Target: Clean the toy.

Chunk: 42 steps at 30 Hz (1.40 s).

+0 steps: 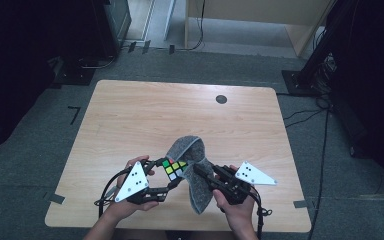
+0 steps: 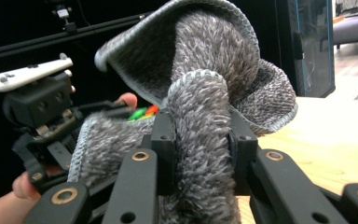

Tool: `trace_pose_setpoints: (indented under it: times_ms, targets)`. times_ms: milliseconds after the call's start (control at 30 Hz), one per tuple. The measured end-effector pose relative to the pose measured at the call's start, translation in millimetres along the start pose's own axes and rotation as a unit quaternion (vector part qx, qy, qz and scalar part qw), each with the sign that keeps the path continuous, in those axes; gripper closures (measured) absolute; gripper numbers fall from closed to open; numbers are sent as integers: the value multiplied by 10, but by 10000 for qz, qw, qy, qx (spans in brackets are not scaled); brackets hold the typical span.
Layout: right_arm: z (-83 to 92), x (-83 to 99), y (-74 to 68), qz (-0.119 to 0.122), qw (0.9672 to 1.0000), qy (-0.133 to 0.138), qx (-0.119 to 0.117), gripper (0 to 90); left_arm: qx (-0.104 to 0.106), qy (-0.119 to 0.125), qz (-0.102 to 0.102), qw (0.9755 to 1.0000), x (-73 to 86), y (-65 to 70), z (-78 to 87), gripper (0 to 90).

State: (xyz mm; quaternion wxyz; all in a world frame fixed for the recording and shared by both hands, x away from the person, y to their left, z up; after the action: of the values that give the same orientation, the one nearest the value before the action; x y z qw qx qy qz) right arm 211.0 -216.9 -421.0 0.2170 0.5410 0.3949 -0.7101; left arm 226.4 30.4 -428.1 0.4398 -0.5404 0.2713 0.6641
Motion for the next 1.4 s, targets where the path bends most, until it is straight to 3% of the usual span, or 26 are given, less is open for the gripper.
trace_pose_setpoints:
  times_ms: [67,233,333,400,467,533,600,633,700,800,967,1033,1100,1200,1267,1400]
  targets:
    - [-17,50,47,-248,9997,-14,-85,709,26,44,27,10000,-9,-2,16,342]
    - [-113,210,153,-582,9973,-438,134,709,-4,80,73,9999,-15,-22,33,341]
    - [-93,190,170,-475,9971,-515,292,709,45,145,98,9998,-27,-20,37,341]
    - [-30,120,156,-424,9982,-257,350,709,42,88,45,9999,-16,-10,22,341]
    - [39,34,95,-364,9990,63,243,708,-44,-104,-118,9999,25,8,-18,341]
    - [51,-17,14,-157,9997,152,112,707,-53,-179,-172,9997,48,35,-48,341]
    - [15,-1,-36,-33,9999,47,119,705,4,-122,-142,9998,25,52,-45,341]
    - [-2,27,-43,-42,9998,51,194,706,-39,-135,-178,9997,20,57,-46,341]
    - [-10,68,-15,-257,9995,151,126,707,-50,-178,-209,9996,29,53,-38,341]
    - [-28,98,24,-324,9994,79,96,707,-61,-190,-209,9996,37,49,-44,341]
    - [0,87,72,-526,9986,105,15,708,74,-40,-136,9999,10,60,-25,341]
    - [-6,102,110,-688,9976,44,-14,708,159,88,-61,9998,-19,55,3,342]
    - [-39,139,149,-991,9948,-32,-209,705,166,127,-41,9998,-37,46,25,341]
    - [-110,194,210,-1281,9906,-357,-331,701,106,113,1,9999,-26,13,42,340]
    - [-142,236,250,-1328,9888,-651,-204,701,98,173,69,9998,-37,-6,52,340]
    - [-167,271,270,-1275,9882,-847,-76,700,28,161,70,9998,-34,-21,54,341]
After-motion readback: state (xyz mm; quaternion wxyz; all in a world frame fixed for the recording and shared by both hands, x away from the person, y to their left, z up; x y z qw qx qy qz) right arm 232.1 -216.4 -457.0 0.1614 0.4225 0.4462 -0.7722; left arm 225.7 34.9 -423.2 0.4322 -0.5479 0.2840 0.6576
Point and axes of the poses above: each handheld gripper's, and its own axes: z roughly backward along the jaws, x roughly out of its underside, y roughly to its right, the point moved 2 cm from there along -z, roughly forward along the jaws, and after that the axes turned 5 degrees about -y, right-handed, at the moved point
